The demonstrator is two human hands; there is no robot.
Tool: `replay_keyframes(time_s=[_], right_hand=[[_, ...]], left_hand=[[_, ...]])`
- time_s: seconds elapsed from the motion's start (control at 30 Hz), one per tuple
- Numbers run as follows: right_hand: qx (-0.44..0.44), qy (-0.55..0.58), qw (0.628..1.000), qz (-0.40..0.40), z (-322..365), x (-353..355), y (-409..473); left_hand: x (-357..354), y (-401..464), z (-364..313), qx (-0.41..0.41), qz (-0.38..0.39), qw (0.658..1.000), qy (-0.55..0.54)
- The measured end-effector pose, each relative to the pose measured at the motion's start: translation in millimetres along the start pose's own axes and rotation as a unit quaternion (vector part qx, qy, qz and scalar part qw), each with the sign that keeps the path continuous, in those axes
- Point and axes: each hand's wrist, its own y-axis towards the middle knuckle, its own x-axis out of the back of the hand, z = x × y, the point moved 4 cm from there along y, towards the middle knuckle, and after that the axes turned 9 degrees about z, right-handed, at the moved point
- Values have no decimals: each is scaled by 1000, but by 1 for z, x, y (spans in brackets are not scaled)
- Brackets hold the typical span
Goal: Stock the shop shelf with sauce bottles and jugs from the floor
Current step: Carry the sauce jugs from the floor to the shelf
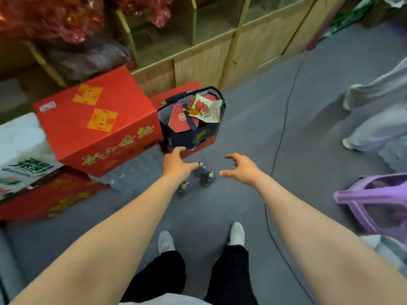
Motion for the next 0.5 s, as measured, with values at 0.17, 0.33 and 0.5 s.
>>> replay_keyframes(time_s=[0.17,0.33,0.5], right_hand=[[0,-29,999,45,-50,27,53],[-12,-62,995,78,-112,28,117],[-32,-99,986,127,-178,-8,183]], left_hand=[[-51,32,7,64,-31,997,-20],[-128,82,33,113,-35,992,-43],[-199,135,86,141,-51,987,-64]])
